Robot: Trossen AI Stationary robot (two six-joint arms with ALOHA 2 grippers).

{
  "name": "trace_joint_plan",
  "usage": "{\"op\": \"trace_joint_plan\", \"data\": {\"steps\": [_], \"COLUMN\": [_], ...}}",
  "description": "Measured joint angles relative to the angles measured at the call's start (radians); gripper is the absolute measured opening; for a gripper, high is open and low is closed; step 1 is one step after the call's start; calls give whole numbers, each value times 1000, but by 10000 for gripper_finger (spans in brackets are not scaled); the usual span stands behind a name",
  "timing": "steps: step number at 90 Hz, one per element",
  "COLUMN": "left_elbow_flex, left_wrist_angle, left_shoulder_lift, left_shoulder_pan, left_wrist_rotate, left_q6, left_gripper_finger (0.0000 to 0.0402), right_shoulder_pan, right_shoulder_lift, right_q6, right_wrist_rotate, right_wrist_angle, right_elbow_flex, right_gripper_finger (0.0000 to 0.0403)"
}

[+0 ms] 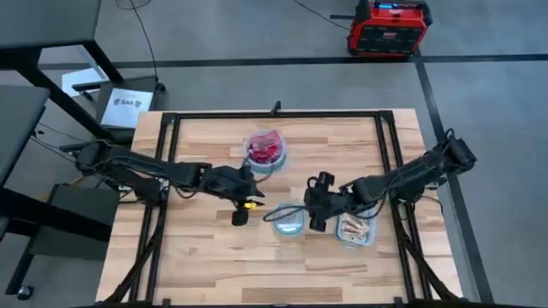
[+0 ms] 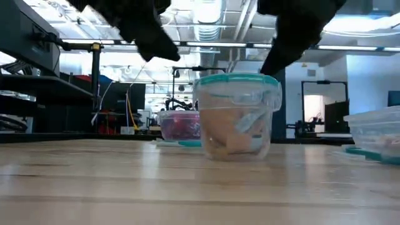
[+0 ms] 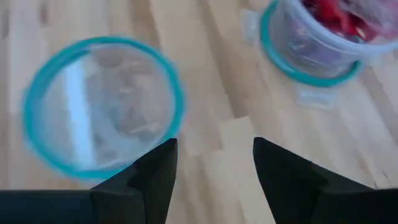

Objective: Sort candy
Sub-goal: Close the small circular transparent bin

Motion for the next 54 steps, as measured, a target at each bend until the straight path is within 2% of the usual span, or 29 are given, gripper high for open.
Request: {"op": "trace_joint_plan", "data": {"steps": [20, 29, 54], "left_elbow_flex": [-109, -113, -113], "left_wrist_angle": [68, 89, 101], "left_shoulder_lift": [-47, -47, -47], "left_shoulder_pan": [0, 0, -1], "left_wrist_rotate": [0, 0, 0], "left_q6": [-71, -70, -72], "left_gripper_finger": [107, 107, 107], "right_shoulder_pan": [-42, -34, -33], "right_shoulder_lift": [0, 26, 96], "right_q6": [21, 58, 160], "right_wrist_rotate": [-103, -142, -166], "right_wrist_angle": [129, 156, 189], "right_elbow_flex": [-34, -33, -33], "right_gripper_finger": [196, 196, 196]}}
